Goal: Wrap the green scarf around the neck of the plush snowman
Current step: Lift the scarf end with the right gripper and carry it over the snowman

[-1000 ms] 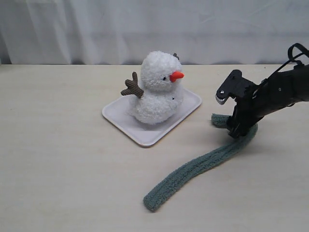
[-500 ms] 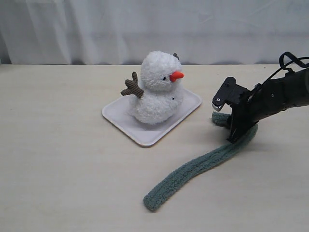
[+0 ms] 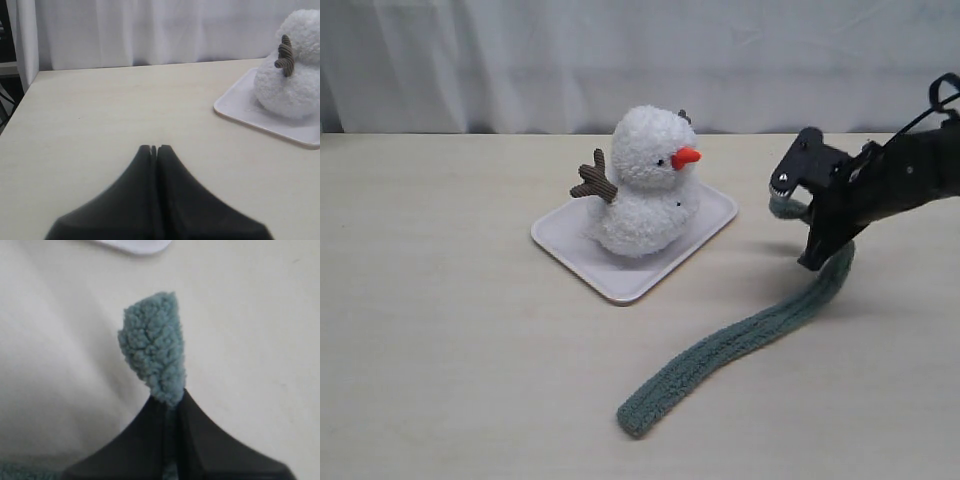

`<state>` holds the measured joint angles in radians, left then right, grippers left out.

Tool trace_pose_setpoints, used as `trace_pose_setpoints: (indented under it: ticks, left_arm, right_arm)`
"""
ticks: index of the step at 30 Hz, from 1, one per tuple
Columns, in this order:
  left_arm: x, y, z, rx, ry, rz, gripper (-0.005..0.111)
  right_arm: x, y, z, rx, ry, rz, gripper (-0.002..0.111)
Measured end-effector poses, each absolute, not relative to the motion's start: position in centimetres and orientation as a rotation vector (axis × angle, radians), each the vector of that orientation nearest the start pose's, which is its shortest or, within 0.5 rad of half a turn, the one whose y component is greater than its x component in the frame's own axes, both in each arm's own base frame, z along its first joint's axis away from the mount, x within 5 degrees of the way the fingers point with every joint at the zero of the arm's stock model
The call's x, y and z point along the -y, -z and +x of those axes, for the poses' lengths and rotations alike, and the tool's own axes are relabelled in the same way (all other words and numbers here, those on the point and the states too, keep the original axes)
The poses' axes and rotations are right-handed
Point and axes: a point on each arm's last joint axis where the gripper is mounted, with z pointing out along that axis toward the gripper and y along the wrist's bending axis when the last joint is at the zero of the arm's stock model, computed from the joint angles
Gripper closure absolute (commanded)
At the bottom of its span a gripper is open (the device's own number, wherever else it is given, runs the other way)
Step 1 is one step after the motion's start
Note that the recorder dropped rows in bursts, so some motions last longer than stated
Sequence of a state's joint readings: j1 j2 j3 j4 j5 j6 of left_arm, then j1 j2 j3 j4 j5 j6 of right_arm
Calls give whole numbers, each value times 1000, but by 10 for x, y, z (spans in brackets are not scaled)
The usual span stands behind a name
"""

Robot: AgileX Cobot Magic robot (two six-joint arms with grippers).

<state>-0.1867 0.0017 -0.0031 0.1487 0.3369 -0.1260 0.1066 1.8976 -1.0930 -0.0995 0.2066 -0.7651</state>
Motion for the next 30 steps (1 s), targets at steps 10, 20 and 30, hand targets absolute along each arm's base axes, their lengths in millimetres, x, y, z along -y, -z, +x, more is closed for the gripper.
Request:
trace_pose_setpoints:
  ticks: [10,20,30]
  left_arm:
    - [6,-184,54,-1810,78,148,107]
    - [6,-184,54,-1810,78,148,107]
    - [6,-184,54,-1810,78,148,107]
  right_arm:
    - [-38,-293,345,-1979,335,-860,104]
    - [-35,-404,258,-1718,177,-563,104]
    - [-40,-455,190,-1538,-169,-329,104]
